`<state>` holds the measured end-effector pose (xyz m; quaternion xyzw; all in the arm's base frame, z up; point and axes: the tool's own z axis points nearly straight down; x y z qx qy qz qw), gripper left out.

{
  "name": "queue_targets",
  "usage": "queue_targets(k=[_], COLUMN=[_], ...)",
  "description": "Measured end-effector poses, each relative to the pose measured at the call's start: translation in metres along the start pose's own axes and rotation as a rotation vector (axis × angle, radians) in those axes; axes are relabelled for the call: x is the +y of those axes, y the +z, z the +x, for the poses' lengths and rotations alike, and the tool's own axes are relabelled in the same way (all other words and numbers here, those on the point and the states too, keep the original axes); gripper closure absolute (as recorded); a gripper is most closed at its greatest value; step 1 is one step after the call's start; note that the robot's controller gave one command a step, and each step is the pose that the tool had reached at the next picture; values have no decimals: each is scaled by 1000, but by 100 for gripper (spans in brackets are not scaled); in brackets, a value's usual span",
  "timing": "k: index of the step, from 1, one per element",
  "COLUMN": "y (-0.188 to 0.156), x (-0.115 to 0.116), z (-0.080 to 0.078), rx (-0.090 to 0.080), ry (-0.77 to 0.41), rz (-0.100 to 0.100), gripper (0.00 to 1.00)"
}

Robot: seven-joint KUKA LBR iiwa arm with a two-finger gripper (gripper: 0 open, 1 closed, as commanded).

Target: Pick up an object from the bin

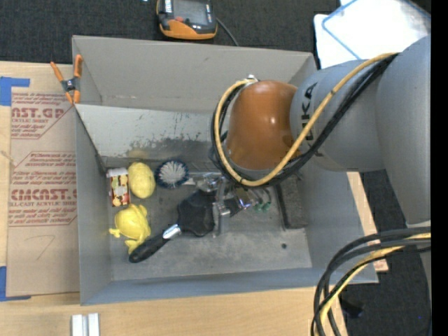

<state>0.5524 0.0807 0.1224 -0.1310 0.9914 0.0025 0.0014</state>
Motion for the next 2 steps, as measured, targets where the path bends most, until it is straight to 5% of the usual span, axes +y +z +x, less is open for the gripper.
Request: queue_targets(k=[2], y=[-56], x=[0], z=[-4], rx=[-14], ry=[-1], rz=[3], gripper=[100])
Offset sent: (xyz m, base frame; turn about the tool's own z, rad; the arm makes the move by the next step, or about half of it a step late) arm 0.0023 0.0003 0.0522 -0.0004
